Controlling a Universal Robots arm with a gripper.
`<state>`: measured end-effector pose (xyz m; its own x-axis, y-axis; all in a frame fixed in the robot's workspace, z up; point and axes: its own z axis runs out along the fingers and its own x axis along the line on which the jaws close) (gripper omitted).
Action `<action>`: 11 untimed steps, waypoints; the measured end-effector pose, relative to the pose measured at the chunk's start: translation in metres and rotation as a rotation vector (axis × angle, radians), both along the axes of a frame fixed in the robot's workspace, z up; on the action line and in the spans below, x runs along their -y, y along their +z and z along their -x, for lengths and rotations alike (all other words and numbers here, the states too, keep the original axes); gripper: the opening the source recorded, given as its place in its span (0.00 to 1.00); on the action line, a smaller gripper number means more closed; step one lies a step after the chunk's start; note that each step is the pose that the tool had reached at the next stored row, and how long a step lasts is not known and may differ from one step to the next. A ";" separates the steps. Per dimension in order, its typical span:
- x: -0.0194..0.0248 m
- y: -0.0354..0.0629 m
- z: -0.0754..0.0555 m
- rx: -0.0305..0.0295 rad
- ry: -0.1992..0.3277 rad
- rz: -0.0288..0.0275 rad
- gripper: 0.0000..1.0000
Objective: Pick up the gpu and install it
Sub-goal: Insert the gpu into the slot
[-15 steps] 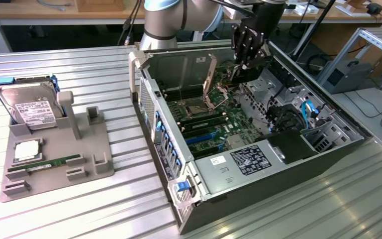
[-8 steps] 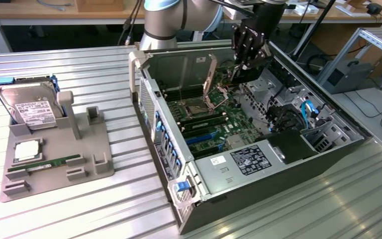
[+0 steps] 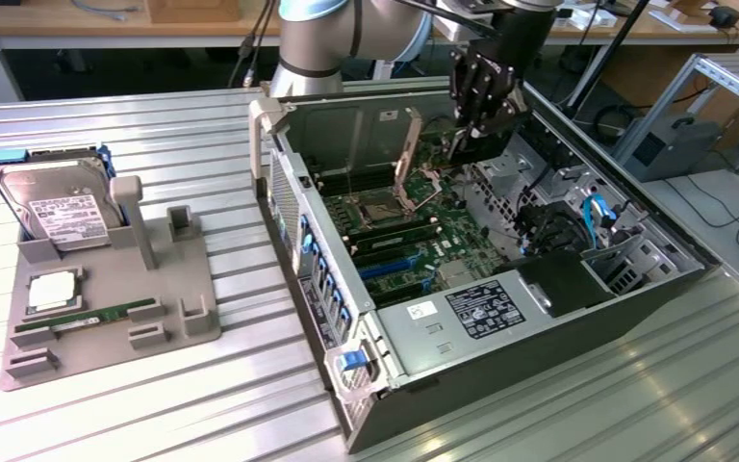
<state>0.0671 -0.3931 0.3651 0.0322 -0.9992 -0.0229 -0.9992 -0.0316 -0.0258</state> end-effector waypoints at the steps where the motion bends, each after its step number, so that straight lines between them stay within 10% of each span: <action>1: 0.0004 -0.0001 0.000 0.0000 0.000 0.0001 0.27; 11: 0.0066 -0.0014 0.001 0.0000 0.000 0.0000 0.27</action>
